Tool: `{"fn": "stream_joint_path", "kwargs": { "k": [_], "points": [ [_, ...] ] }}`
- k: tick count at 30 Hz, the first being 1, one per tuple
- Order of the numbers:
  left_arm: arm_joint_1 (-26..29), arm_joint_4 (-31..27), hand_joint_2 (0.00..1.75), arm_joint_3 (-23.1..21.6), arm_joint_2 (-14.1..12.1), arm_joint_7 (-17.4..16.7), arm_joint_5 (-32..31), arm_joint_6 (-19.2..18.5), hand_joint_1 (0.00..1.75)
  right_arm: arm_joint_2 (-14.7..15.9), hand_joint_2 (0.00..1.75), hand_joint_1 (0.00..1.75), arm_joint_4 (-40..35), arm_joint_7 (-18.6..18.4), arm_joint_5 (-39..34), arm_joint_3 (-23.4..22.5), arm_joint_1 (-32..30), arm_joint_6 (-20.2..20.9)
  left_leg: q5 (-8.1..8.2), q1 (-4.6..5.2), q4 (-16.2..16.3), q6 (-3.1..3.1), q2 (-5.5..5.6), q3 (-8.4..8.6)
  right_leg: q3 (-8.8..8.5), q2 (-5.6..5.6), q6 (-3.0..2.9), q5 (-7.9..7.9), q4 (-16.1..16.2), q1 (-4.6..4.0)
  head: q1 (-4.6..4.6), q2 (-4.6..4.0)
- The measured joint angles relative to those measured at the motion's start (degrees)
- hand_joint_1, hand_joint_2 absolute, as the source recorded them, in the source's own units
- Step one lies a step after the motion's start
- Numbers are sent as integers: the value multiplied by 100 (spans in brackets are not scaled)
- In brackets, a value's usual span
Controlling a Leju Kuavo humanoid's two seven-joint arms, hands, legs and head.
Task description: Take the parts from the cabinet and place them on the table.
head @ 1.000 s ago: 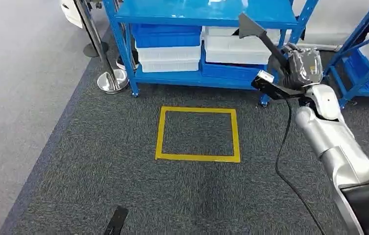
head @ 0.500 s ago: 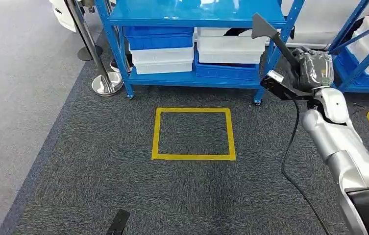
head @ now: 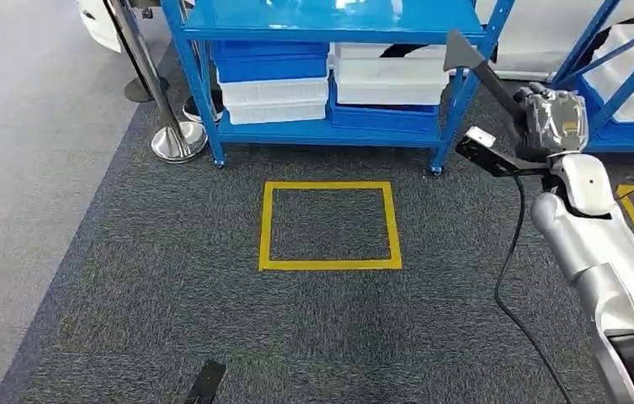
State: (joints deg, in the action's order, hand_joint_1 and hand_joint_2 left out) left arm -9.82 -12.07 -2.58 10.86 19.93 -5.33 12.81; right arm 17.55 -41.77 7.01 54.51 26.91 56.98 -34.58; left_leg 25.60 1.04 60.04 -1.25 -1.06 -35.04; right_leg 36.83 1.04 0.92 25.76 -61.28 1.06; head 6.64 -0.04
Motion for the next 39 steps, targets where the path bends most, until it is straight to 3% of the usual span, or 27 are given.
{"fn": "stream_joint_path", "kwargs": {
  "k": [2,3,4,5,7,8,9,10,11,13,14,17,18,19,20,23,24,25,26,28,29,30,33,35,37,38,39],
  "points": [
    [16,2,175,-2,11,-13,2,-20,0,2,175,175,2,-94,109,-22,0,102,-24,-10,-18,39,-44,4,32,-38,-44,-20,0,-25,0,0],
    [13,2,175,-4,11,-13,2,-24,0,4,175,175,2,-105,144,-37,15,131,-1,19,-5,63,-48,-4,29,-47,-86,-47,38,50,0,0],
    [12,2,175,-4,11,-13,4,-24,0,4,175,175,2,-124,188,-48,46,166,92,-2,77,121,3,-42,19,-56,-109,-61,49,58,0,0],
    [6,2,175,-4,13,-11,26,-24,0,4,175,175,9,-142,240,-61,83,185,262,-21,309,171,49,-132,26,-61,-127,-71,50,70,2,2],
    [2,0,175,-2,13,-9,74,-9,0,4,175,175,41,-151,295,-78,143,225,710,-79,1222,233,58,-519,45,-94,-141,-80,49,72,0,0],
    [3,2,175,0,13,13,131,24,0,15,175,175,66,-137,301,-103,156,242,850,-103,1651,254,58,-704,49,-110,-142,-83,49,72,2,0],
    [0,0,175,18,13,46,188,70,0,28,175,175,92,-102,301,-122,160,262,837,-120,1787,259,58,-760,46,-118,-141,-85,49,73,0,0],
    [-12,2,175,48,13,85,247,123,0,48,175,175,120,-54,301,-136,169,273,699,-132,1641,259,58,-690,44,-136,-135,-88,49,75,0,2],
    [-31,0,175,85,13,131,302,173,0,61,175,175,147,-4,299,-160,188,273,462,-138,1250,250,62,-492,40,-157,-126,-94,49,77,0,0],
    [-78,0,175,162,0,190,389,238,0,79,175,175,199,62,295,-208,244,271,-24,-137,162,183,149,34,33,-192,-106,-106,50,84,0,2],
    [-101,0,175,192,-18,197,407,240,0,83,175,175,219,72,295,-216,276,269,69,-114,22,157,223,139,56,-210,-67,-126,57,67,2,0],
    [-124,0,175,254,-26,214,426,245,0,105,175,175,278,77,295,-258,295,269,42,-83,-42,105,193,104,86,-247,49,-201,118,98,2,0],
    [-133,-2,175,262,-31,216,426,245,0,122,175,175,297,81,295,-262,296,266,-14,-88,-129,43,175,121,70,-264,105,-235,168,76,0,0],
    [-141,-7,175,271,-31,232,435,254,0,144,175,175,310,83,297,-273,295,262,-87,-132,-234,-2,132,157,87,-212,104,-180,110,98,-2,2],
    [-152,-13,175,282,-28,245,450,262,0,170,175,175,319,70,301,-282,316,258,-119,-120,-272,-60,126,155,191,-162,87,-4,-74,81,-2,0],
    [-163,-17,175,370,-35,341,616,269,0,256,175,175,326,-32,330,-310,224,192,-133,-90,-264,-89,100,126,724,-154,107,577,-1314,72,-2,0],
    [-164,-17,175,422,-35,383,709,267,0,308,175,175,308,-74,336,-341,119,175,-132,-81,-255,-91,98,123,818,-154,112,603,-1550,72,-2,0],
    [-165,-22,175,479,-42,446,825,267,0,363,175,175,262,-105,347,-380,2,164,-130,-78,-241,-90,97,122,766,-149,113,499,-1466,72,-2,0],
    [-173,-28,175,570,-50,543,971,267,0,440,175,175,179,-133,365,-431,-131,159,-120,-78,-221,-89,97,122,584,-135,108,295,-1137,74,-2,0],
    [-201,-59,175,746,-72,744,1229,271,0,577,175,175,-27,-153,389,-569,-335,164,-68,-75,-141,-54,91,109,34,-34,90,-143,-106,75,-2,0],
    [-222,-77,175,849,-101,853,1367,278,0,636,175,175,-123,-153,389,-645,-418,181,-41,-40,-106,-20,84,74,-42,69,59,2,43,32,-2,0],
    [-244,-83,175,958,-125,958,1500,284,0,691,175,175,-223,-151,391,-715,-516,203,-28,-18,-50,4,77,49,-12,-14,18,-57,75,17,0,0],
    [-268,-140,175,1326,-368,1226,1849,334,0,968,175,175,-509,-133,404,-913,-872,284,-23,-18,-73,47,41,52,9,-58,-40,-63,71,30,-2,2],
    [-294,-166,175,1524,-566,1285,1976,400,0,1161,175,175,-776,-129,402,-1073,-1181,290,176,-34,122,137,60,-26,-6,-74,-106,-80,98,69,-2,2],
    [-343,-188,175,1764,-886,1366,2151,466,0,1339,175,175,-1059,-155,404,-1295,-1545,330,657,-68,978,197,60,-377,4,-93,-129,-82,97,65,0,0],
    [-356,-190,175,1870,-964,1373,2220,476,0,1401,175,175,-1177,-174,413,-1402,-1729,351,829,-78,1424,214,60,-569,7,-108,-130,-82,95,62,0,0],
    [-361,-194,175,1979,-1107,1373,2290,509,0,1471,175,175,-1302,-198,422,-1505,-1920,373,892,-81,1711,224,60,-692,7,-125,-130,-82,94,62,-2,0]
  ]
}}
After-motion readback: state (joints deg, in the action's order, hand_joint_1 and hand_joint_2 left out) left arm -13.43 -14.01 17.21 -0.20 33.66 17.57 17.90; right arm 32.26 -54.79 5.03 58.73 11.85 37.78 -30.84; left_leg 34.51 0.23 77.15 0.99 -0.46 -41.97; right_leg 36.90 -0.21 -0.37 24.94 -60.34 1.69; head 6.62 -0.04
